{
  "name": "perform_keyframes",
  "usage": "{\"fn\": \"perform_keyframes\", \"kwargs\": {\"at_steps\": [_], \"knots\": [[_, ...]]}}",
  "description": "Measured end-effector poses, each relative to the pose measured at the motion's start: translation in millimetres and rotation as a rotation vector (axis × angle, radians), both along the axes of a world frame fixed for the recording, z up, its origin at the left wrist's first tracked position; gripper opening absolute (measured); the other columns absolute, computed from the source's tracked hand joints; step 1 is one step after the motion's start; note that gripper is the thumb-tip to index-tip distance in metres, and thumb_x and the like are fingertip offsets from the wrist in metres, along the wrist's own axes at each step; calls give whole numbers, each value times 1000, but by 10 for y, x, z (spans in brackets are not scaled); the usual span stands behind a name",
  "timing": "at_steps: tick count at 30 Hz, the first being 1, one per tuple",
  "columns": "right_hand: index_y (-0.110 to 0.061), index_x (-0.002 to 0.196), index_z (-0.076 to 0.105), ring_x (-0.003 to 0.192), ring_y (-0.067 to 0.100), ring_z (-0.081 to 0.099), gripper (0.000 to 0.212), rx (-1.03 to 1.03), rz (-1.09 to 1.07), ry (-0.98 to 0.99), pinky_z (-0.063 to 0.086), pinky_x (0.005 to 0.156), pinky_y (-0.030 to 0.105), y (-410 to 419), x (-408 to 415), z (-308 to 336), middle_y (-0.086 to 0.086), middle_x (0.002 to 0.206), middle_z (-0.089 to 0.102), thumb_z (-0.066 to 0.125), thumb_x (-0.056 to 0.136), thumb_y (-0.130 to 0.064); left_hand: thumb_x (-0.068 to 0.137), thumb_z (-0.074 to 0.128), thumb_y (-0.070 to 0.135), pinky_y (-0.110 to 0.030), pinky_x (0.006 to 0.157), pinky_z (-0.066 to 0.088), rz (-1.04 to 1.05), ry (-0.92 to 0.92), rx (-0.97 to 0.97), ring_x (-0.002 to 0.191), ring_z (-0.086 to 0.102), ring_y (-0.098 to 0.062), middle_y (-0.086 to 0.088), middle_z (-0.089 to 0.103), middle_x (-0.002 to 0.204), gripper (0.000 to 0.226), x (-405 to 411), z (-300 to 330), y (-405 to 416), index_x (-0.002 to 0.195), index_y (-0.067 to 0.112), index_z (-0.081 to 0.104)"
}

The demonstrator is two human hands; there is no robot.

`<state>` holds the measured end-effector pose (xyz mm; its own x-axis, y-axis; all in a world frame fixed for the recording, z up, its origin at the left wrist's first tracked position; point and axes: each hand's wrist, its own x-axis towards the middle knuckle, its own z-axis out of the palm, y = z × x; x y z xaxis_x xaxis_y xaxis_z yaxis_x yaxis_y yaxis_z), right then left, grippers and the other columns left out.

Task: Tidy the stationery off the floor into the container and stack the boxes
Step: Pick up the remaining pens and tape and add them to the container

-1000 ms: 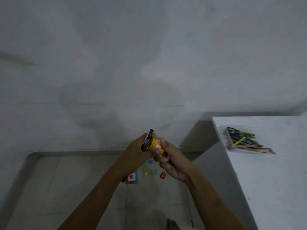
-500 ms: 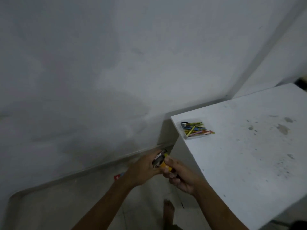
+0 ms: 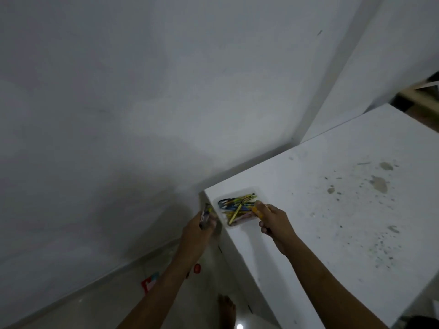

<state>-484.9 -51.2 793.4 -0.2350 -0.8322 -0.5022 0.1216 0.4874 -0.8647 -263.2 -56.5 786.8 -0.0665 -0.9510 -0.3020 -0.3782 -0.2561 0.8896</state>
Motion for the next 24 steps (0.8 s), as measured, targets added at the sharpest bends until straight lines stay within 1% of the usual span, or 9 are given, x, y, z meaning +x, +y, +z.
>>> {"fn": "perform_keyframes", "kwargs": {"at_steps": [2,4,6,8,12,14,16,21,24], "knots": [[-10,100,65,57,17,56,34,19,3,259,49,50,28,-269,-160,-145,7,76,64,63,87,-41,91,56,16,-33,69,47,28,0,55,79,63,-22,-3,67,81,10,-140,-116,-156,86,22,64],[-17,107,60,71,21,63,29,-5,112,513,55,61,32,-509,-256,-299,4,90,66,61,88,-40,93,56,19,-31,62,44,57,14,127,67,59,-18,2,60,67,17,-286,-229,-286,78,24,62],[-20,117,55,88,22,61,32,-41,262,738,50,77,33,-661,-296,-440,1,101,62,59,90,-35,94,54,26,-27,51,36,76,7,179,50,50,-10,5,52,58,17,-406,-313,-347,79,24,61],[-19,123,52,98,24,58,35,-113,385,853,45,85,33,-749,-337,-572,4,111,59,59,91,-32,94,53,29,-27,50,33,82,-45,182,50,48,-10,1,51,60,16,-530,-397,-398,83,21,61],[-18,128,50,104,26,55,38,-242,507,939,48,84,35,-832,-346,-742,10,121,52,58,92,-29,93,53,35,-29,62,39,71,-21,227,69,57,-22,-11,57,76,21,-662,-506,-446,88,17,62],[-19,132,48,111,26,50,40,-251,537,986,49,87,36,-891,-334,-786,10,127,48,56,94,-27,93,53,37,-23,51,40,91,24,296,56,51,-15,-5,51,67,24,-668,-523,-451,95,15,63],[-21,134,46,116,24,45,41,-253,572,1029,50,88,37,-934,-328,-818,10,133,44,55,94,-25,93,53,38,-17,40,36,121,74,346,43,43,-8,4,42,53,25,-651,-523,-450,95,15,63],[-22,139,40,125,26,41,51,-277,591,994,48,94,39,-834,-337,-961,10,144,34,58,92,-18,93,53,34,-19,37,33,133,159,369,35,36,-4,10,37,43,15,-627,-480,-467,98,24,64],[-15,135,44,123,28,46,49,-347,569,993,46,96,36,-753,-342,-1000,13,142,40,62,89,-14,95,52,30,-20,37,32,127,185,375,36,35,-5,8,37,46,17,-612,-431,-475,104,22,63]]}}
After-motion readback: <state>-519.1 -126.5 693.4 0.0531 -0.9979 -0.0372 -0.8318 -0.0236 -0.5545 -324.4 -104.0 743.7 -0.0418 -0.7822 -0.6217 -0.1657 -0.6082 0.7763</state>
